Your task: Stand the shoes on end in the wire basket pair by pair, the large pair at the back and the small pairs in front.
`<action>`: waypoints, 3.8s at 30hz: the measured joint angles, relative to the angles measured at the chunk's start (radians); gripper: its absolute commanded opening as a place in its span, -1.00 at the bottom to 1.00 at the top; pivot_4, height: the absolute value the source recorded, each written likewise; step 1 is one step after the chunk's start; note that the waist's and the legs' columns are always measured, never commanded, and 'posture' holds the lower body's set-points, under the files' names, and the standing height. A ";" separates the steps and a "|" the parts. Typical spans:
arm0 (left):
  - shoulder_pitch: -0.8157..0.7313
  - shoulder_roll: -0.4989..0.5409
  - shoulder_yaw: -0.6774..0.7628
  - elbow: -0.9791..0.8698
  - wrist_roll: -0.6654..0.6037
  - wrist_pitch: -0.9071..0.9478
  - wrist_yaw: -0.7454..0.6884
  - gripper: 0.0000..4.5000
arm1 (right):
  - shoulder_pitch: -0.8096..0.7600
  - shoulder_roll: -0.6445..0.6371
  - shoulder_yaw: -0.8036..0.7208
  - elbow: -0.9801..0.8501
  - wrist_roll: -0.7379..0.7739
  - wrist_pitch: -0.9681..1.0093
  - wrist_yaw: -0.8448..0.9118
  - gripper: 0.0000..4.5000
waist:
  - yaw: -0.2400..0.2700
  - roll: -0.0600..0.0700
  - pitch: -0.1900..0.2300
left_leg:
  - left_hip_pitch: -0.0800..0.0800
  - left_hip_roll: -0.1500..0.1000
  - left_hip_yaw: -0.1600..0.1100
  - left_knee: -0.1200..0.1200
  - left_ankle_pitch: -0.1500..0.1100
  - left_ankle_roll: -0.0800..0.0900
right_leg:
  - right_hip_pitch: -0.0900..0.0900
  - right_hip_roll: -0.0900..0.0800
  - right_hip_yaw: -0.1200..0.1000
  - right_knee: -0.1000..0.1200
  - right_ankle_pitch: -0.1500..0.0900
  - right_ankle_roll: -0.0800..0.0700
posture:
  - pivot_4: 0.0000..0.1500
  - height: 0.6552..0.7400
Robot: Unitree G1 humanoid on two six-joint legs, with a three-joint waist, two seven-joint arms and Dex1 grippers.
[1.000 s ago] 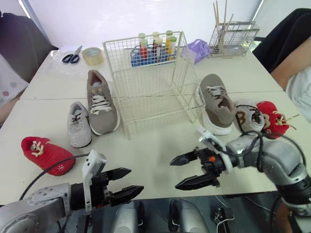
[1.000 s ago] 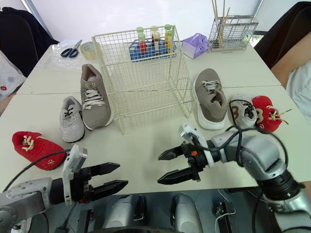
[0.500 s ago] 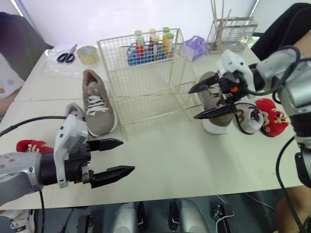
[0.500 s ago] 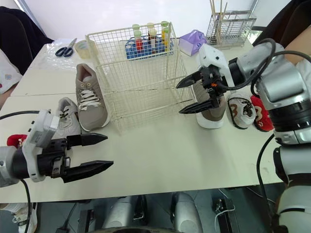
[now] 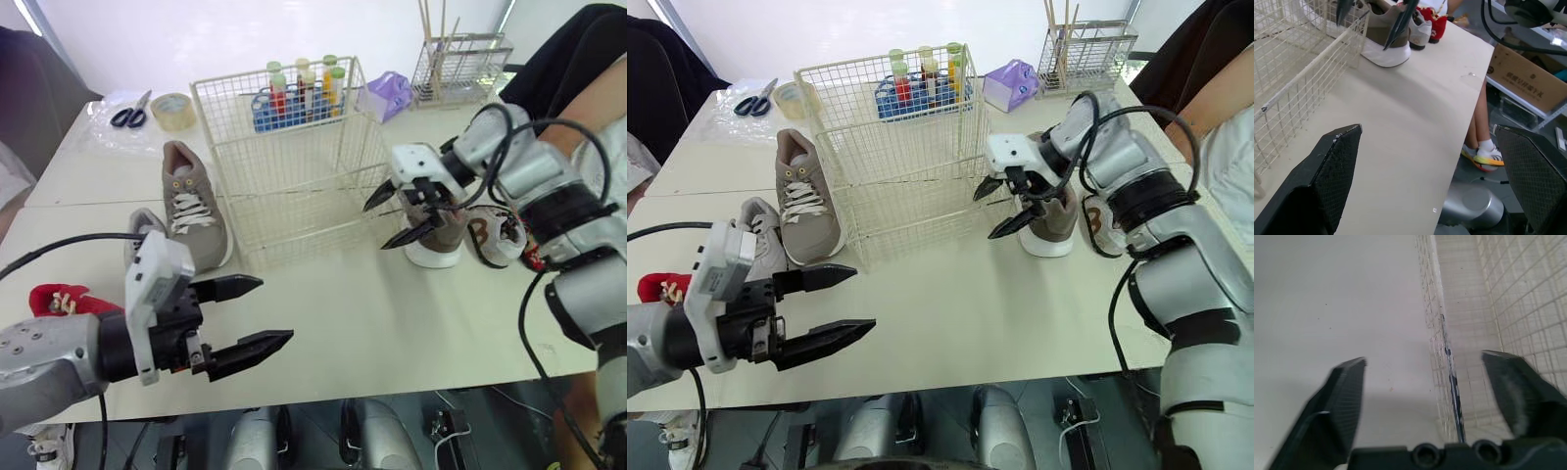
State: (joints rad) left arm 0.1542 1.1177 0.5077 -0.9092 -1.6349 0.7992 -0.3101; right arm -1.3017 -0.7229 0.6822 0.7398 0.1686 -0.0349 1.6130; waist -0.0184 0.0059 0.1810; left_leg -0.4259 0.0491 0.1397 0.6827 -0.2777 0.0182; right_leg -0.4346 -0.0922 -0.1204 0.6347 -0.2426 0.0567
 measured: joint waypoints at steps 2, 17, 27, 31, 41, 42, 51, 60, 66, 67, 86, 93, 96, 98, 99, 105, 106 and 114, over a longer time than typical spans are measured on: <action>0.000 -0.004 -0.021 -0.003 0.009 -0.002 0.011 1.00 | -0.010 0.020 0.008 0.042 -0.033 -0.041 0.000 -0.32 | 0.002 0.000 0.000 | 0.000 0.000 0.000 0.000 0.000 0.000 | 0.000 0.000 0.000 0.000 0.000 0.000 | 1.00 1.00; -0.016 -0.061 -0.138 -0.019 0.092 -0.031 0.022 1.00 | 0.200 -0.060 -0.209 -0.400 -0.071 0.355 -0.075 -0.94 | 0.010 0.000 0.000 | 0.000 0.000 -0.002 0.001 0.000 0.000 | 0.001 0.000 0.000 0.001 0.000 0.000 | 1.00 1.00; -0.122 -0.061 -0.221 0.067 0.143 -0.021 -0.055 1.00 | 0.396 -0.049 -0.319 -0.917 -0.007 0.891 -0.341 -0.94 | 0.013 0.000 0.000 | 0.000 -0.001 -0.002 0.001 0.001 -0.001 | 0.000 0.000 -0.001 0.005 0.000 0.000 | 1.00 1.00; -0.161 -0.061 -0.248 0.086 0.151 -0.018 -0.074 1.00 | 0.437 -0.094 -0.327 -0.963 0.008 0.900 -0.360 -0.94 | 0.017 -0.001 0.000 | 0.000 -0.001 -0.002 0.001 0.001 -0.001 | 0.000 0.000 0.000 0.005 0.000 0.000 | 1.00 1.00; -0.200 -0.077 -0.291 0.109 0.186 -0.001 -0.095 1.00 | 0.448 -0.164 -0.324 -0.919 -0.005 0.760 -0.331 -0.94 | 0.028 -0.001 0.000 | 0.001 -0.001 -0.002 0.001 0.001 -0.002 | 0.000 0.001 0.000 0.005 0.000 0.000 | 1.00 1.00; -0.198 -0.080 -0.291 0.109 0.187 -0.001 -0.095 1.00 | 0.455 -0.173 -0.319 -0.909 -0.011 0.728 -0.319 -0.94 | 0.029 -0.001 0.000 | 0.001 -0.001 -0.002 0.001 0.001 -0.002 | 0.000 0.001 0.000 0.005 0.000 0.000 | 1.00 1.00; -0.186 -0.091 -0.295 0.106 0.193 0.000 -0.095 1.00 | 0.458 -0.201 -0.313 -0.776 -0.060 0.412 -0.221 -0.94 | 0.028 -0.002 -0.001 | 0.006 -0.001 -0.002 0.002 0.001 -0.002 | 0.005 0.001 0.000 0.005 0.000 0.000 | 1.00 1.00; -0.170 -0.095 -0.295 0.099 0.192 0.001 -0.079 1.00 | 0.463 -0.190 -0.328 -0.757 -0.069 0.400 -0.200 -0.94 | 0.028 -0.002 -0.001 | 0.007 0.000 -0.002 0.002 0.001 -0.002 | 0.006 0.001 0.000 0.005 0.000 0.000 | 1.00 1.00; -0.166 -0.095 -0.295 0.089 0.186 0.002 -0.073 1.00 | 0.472 -0.176 -0.338 -0.787 -0.071 0.449 -0.215 -0.94 | 0.025 -0.002 -0.001 | 0.008 0.000 -0.002 0.002 0.001 -0.002 | 0.006 0.001 0.000 0.007 0.000 0.000 | 1.00 1.00; -0.164 -0.095 -0.294 0.088 0.184 0.002 -0.073 1.00 | 0.473 -0.173 -0.339 -0.790 -0.071 0.452 -0.216 -0.83 | 0.025 -0.002 -0.001 | 0.008 0.000 -0.002 0.002 0.001 -0.002 | 0.006 0.001 0.000 0.007 0.000 0.000 | 1.00 1.00; -0.223 -0.226 -0.289 0.171 0.148 -0.040 -0.036 1.00 | 0.393 -0.105 -0.951 -0.730 0.423 0.991 -0.476 0.77 | 0.035 -0.006 -0.003 | 0.008 -0.001 -0.002 0.002 0.001 -0.001 | 0.007 -0.001 0.001 0.008 0.000 -0.001 | 1.00 1.00; -0.231 -0.522 -0.456 0.130 0.257 -0.122 0.096 1.00 | 0.795 0.100 -1.234 -0.963 0.371 0.948 -0.936 0.99 | 0.030 -0.006 -0.003 | 0.008 -0.001 -0.002 0.002 0.001 -0.001 | 0.006 -0.002 0.002 0.011 -0.001 0.002 | 1.00 1.00; -0.160 -0.545 -0.469 0.088 0.298 -0.139 0.135 1.00 | 0.874 0.260 -1.361 -1.136 0.387 0.993 -1.159 0.99 | 0.026 -0.004 -0.003 | 0.011 0.000 -0.002 0.001 0.003 -0.004 | 0.006 0.000 0.004 0.014 -0.001 0.001 | 1.00 1.00; -0.094 -0.551 -0.491 0.060 0.355 -0.146 0.136 1.00 | 0.975 0.347 -1.399 -1.287 0.378 0.999 -1.283 0.99 | 0.029 -0.004 -0.004 | 0.013 0.000 -0.002 -0.001 0.003 -0.005 | 0.007 0.001 0.004 0.014 -0.001 0.001 | 1.00 1.00; -0.072 -0.553 -0.496 0.057 0.371 -0.150 0.134 1.00 | 1.010 0.362 -1.396 -1.322 0.373 0.999 -1.300 0.99 | 0.031 -0.004 -0.004 | 0.013 0.000 -0.003 -0.002 0.001 -0.002 | 0.007 0.001 0.003 0.013 -0.002 0.000 | 1.00 1.00; 0.100 -0.579 -0.564 0.091 0.579 -0.200 0.042 1.00 | 1.235 0.413 -1.300 -1.423 0.363 1.006 -1.371 0.99 | 0.022 -0.001 -0.004 | 0.015 0.000 0.001 0.000 -0.003 0.002 | 0.008 0.000 0.007 0.012 -0.004 -0.006 | 1.00 1.00; 0.109 -0.582 -0.564 0.093 0.594 -0.204 0.033 1.00 | 1.242 0.405 -1.287 -1.426 0.364 0.998 -1.370 0.99 | 0.021 -0.001 -0.004 | 0.015 0.000 0.001 0.000 -0.003 0.002 | 0.008 0.000 0.007 0.012 -0.004 -0.006 | 1.00 1.00; 0.112 -0.624 -0.601 0.040 0.632 -0.214 0.060 1.00 | 1.242 0.399 -1.126 -1.378 0.344 0.946 -1.395 0.99 | 0.021 -0.001 -0.004 | 0.014 0.000 0.000 -0.002 -0.001 0.004 | 0.006 -0.001 0.007 0.011 -0.005 -0.008 | 1.00 1.00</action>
State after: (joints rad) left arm 0.2659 0.4932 -0.0929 -0.8697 -1.0033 0.5855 -0.2505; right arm -0.0597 -0.3238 -0.4436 -0.6381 0.5122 0.9116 0.2182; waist 0.0028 0.0049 0.1770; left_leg -0.4114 0.0495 0.1401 0.6807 -0.2790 0.0225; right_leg -0.4283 -0.0936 -0.1131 0.6459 -0.2477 0.0491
